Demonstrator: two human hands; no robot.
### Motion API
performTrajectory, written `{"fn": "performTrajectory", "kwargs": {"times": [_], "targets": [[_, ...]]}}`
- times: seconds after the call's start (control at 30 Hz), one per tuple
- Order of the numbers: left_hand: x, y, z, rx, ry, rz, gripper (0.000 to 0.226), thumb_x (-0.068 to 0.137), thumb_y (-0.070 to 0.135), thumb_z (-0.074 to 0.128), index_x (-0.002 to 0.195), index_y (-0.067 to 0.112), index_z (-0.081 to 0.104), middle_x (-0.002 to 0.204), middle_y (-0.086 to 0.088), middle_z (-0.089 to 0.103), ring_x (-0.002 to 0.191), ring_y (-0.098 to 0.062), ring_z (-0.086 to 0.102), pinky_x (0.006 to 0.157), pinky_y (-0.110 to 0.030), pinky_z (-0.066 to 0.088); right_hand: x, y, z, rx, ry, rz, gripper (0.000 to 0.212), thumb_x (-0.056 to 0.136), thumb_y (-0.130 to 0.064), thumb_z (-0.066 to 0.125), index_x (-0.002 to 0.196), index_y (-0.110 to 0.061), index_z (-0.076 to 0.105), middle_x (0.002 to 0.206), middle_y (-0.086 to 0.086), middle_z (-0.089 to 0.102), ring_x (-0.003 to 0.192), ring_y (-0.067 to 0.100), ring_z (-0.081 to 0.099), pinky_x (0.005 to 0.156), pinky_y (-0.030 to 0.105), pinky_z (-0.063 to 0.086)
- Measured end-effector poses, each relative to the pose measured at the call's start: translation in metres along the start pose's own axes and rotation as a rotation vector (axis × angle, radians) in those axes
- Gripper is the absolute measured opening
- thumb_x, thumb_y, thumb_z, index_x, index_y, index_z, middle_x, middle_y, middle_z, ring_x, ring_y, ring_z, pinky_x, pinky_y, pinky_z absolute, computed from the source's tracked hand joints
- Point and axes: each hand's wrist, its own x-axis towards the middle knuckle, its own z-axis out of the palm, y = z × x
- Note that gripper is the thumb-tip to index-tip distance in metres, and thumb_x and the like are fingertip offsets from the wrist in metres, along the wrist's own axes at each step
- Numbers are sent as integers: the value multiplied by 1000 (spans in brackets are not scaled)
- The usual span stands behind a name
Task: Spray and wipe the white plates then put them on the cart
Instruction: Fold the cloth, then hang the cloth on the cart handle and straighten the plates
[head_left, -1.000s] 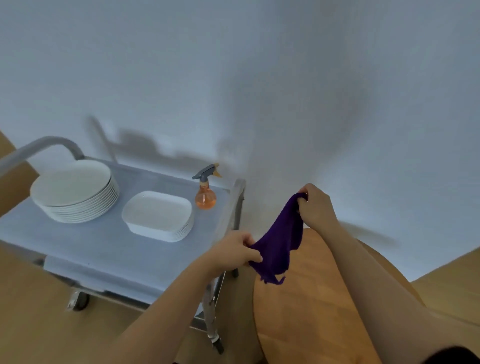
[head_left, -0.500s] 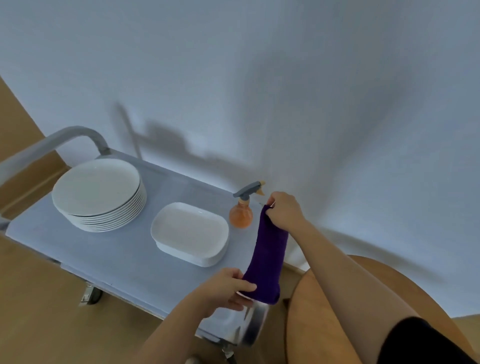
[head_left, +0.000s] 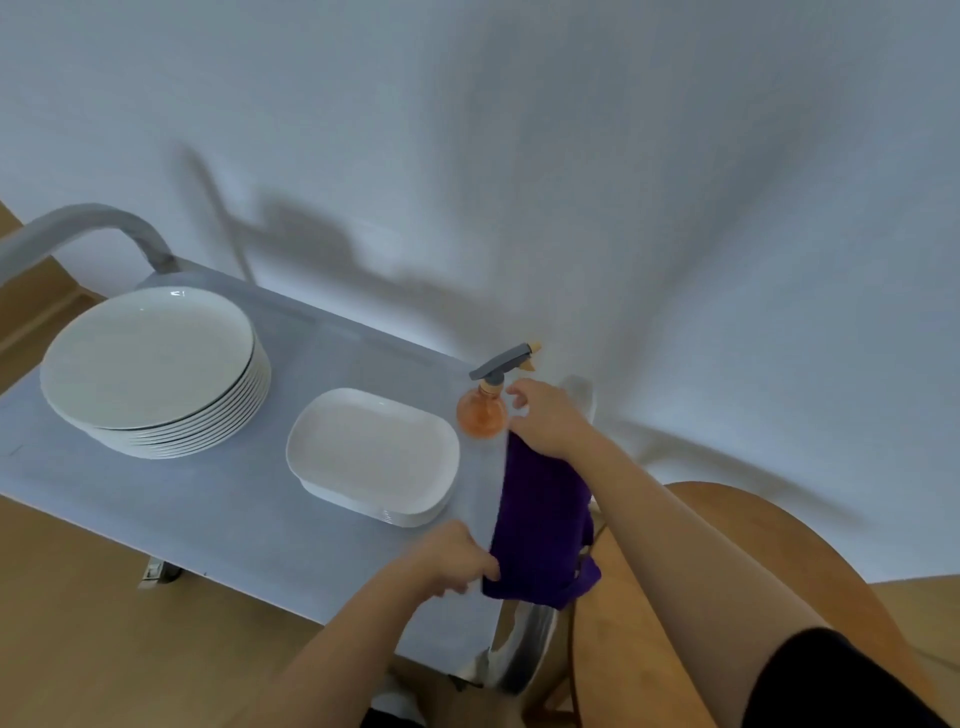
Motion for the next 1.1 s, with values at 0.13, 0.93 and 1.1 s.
{"fn": "performTrajectory", "kwargs": {"times": [0.13,0.93,1.1], "targets": [[-10,25,22,22,473,251,52,90,34,56,137,18,41,130,2,53,113,-15,53,85,-21,39,-24,34,0,271,361,-31,37,91,-15,54,128,-15,51,121,-8,52,95,6,53,80,18,42],[-18,54,101,159,649,128,93,86,53,55,152,17,0,150,-9,32,134,-28,37,107,-47,37,-66,75,30,112,406,67,68,93,-41,50,146,-10,23,146,13,32,131,30,35,105,40,34],[-15,45,115,174,703,152,83,92,29,58,152,18,3,133,-4,51,105,-21,61,87,-35,54,-77,79,40,40,175,-11,65,95,-41,45,149,-17,19,157,9,7,141,28,18,112,38,26]]}}
